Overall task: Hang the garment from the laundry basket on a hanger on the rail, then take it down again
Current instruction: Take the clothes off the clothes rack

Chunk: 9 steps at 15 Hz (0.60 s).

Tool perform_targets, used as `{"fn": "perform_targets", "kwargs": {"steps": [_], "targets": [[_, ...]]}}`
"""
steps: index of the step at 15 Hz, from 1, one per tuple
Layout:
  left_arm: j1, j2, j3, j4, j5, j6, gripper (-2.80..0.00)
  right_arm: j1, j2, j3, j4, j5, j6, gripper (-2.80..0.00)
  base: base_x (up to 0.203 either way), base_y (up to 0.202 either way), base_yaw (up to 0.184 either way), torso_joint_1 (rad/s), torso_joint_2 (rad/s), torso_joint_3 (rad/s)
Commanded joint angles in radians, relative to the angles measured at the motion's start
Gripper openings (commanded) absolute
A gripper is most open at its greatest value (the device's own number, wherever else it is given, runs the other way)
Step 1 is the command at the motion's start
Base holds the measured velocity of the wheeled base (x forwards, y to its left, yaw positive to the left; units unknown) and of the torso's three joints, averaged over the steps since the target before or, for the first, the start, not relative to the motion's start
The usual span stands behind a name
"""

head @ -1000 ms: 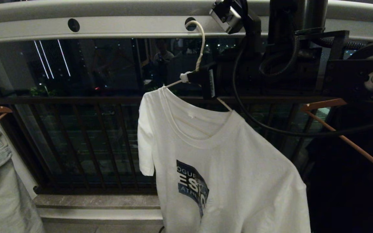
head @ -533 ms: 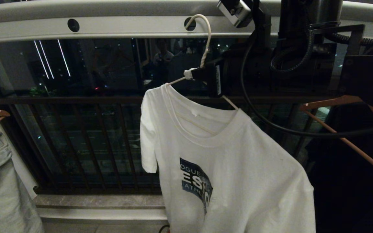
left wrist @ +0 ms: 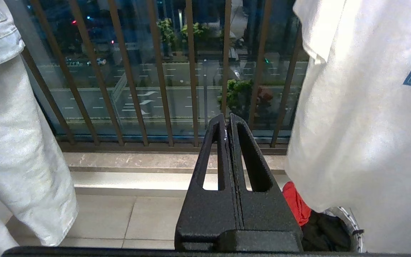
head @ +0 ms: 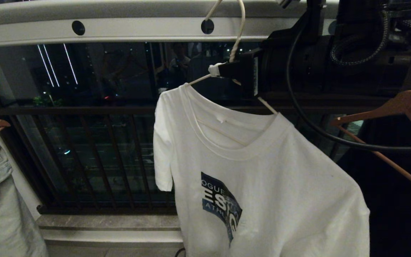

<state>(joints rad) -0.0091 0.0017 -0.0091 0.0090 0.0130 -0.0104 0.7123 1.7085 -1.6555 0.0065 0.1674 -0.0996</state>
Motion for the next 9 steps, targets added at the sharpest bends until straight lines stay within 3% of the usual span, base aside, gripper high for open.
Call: {"fn": "perform_targets", "kwargs": {"steps": [1, 9], "targets": [[0.0, 0.0, 0.0, 0.0, 0.001, 0.0, -2.8, 0.018, -0.044, 0.018, 0.001, -0.004, -0.002, -2.8, 0.0, 0.0, 0.0, 0.0, 0.0, 0.0], [0.0, 0.0, 0.0, 0.0, 0.001, 0.0, -2.8, 0.026, -0.209, 0.243, -0.004, -0.009, 0.003, -2.8, 0.0, 0.0, 0.0, 0.0, 0.0, 0.0]]}}
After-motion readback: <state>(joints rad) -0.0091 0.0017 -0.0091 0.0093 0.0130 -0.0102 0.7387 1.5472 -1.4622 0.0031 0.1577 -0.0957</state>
